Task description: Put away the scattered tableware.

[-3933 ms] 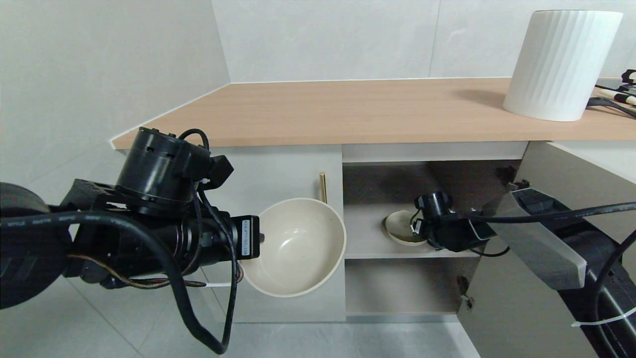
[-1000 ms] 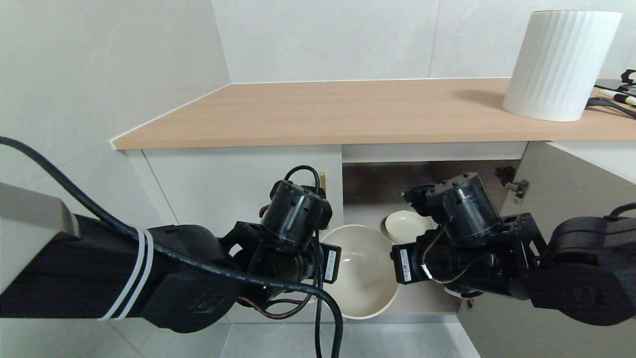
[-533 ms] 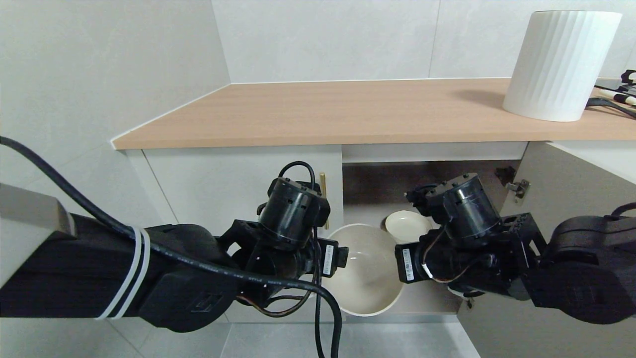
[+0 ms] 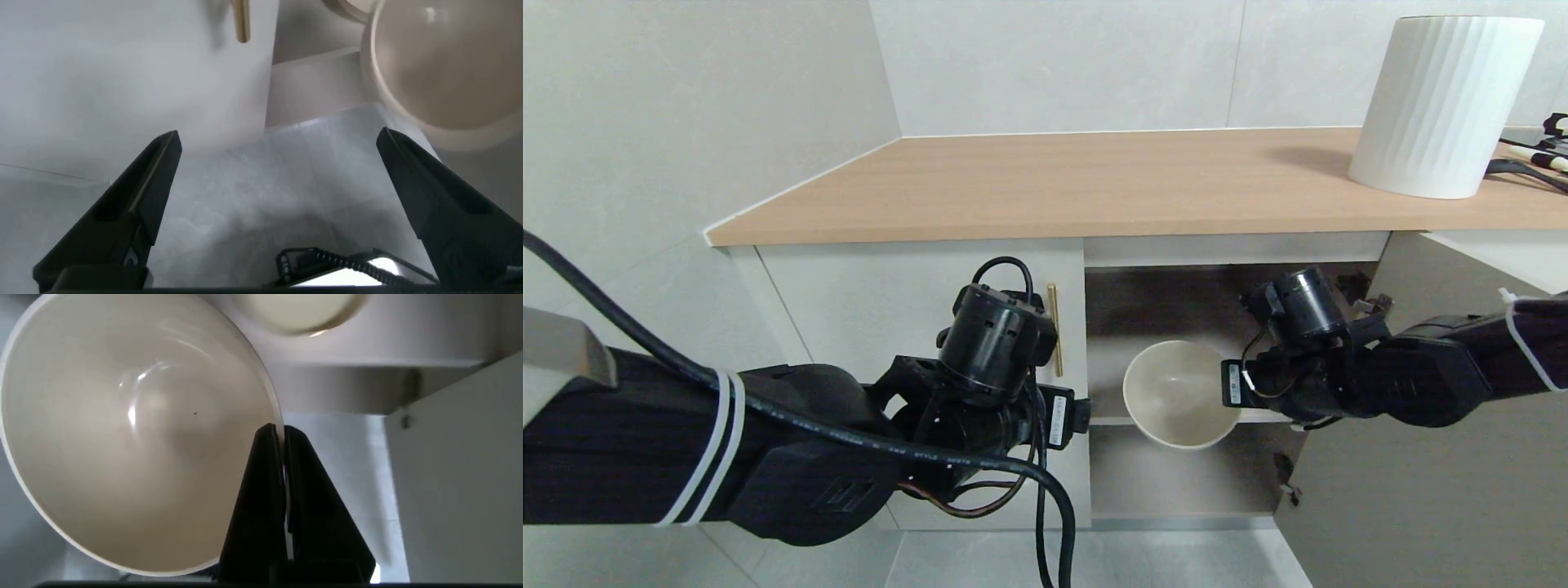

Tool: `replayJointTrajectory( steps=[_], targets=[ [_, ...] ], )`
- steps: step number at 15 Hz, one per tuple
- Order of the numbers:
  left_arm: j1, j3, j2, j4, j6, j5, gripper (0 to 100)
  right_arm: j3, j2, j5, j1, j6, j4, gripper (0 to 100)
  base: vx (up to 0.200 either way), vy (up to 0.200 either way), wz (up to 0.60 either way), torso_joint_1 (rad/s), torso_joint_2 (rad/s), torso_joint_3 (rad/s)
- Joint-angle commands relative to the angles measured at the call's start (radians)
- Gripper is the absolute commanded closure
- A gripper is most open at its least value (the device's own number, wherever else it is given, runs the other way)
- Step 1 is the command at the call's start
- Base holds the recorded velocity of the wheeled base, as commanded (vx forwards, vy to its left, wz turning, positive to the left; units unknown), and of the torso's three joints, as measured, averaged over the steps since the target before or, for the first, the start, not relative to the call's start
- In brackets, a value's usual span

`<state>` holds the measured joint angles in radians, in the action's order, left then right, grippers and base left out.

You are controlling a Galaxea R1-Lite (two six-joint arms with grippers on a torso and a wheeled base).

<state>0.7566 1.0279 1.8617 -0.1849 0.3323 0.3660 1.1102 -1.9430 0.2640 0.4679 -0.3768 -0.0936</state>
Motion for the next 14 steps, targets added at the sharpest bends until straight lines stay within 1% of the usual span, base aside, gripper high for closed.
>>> replayJointTrajectory(
  steps=[1,4,5,6,11,13,14],
  targets=[
    [0.000,0.000,-0.004,-0.001,0.001,0.002,0,0.057,-0.097,0.006,-0.075,-0.001,0.000,100,0.000,0.000,0.00,0.000,0.00,0.000],
    [0.000,0.000,-0.004,-0.001,0.001,0.002,0,0.115,-0.151,0.015,-0.115,-0.011,-0.005,100,0.000,0.000,0.00,0.000,0.00,0.000],
    [0.000,0.000,-0.004,-0.001,0.001,0.002,0,0.152,-0.186,0.021,-0.121,-0.048,-0.005,100,0.000,0.000,0.00,0.000,0.00,0.000],
    [-0.002,0.000,-0.004,-0.001,0.001,0.002,0,0.189,-0.218,0.052,-0.132,-0.067,-0.005,100,0.000,0.000,0.00,0.000,0.00,0.000],
    [-0.002,0.000,-0.004,-0.001,0.001,0.002,0,0.303,-0.314,0.064,-0.166,-0.085,-0.006,100,0.000,0.000,0.00,0.000,0.00,0.000],
    [-0.003,0.000,-0.004,-0.001,0.001,0.002,0,0.347,-0.367,0.064,-0.170,-0.152,-0.006,100,0.000,0.000,0.00,0.000,0.00,0.000],
    [-0.003,0.000,-0.004,-0.001,0.001,0.002,0,0.362,-0.386,0.064,-0.172,-0.163,-0.006,100,0.000,0.000,0.00,0.000,0.00,0.000]
  ],
)
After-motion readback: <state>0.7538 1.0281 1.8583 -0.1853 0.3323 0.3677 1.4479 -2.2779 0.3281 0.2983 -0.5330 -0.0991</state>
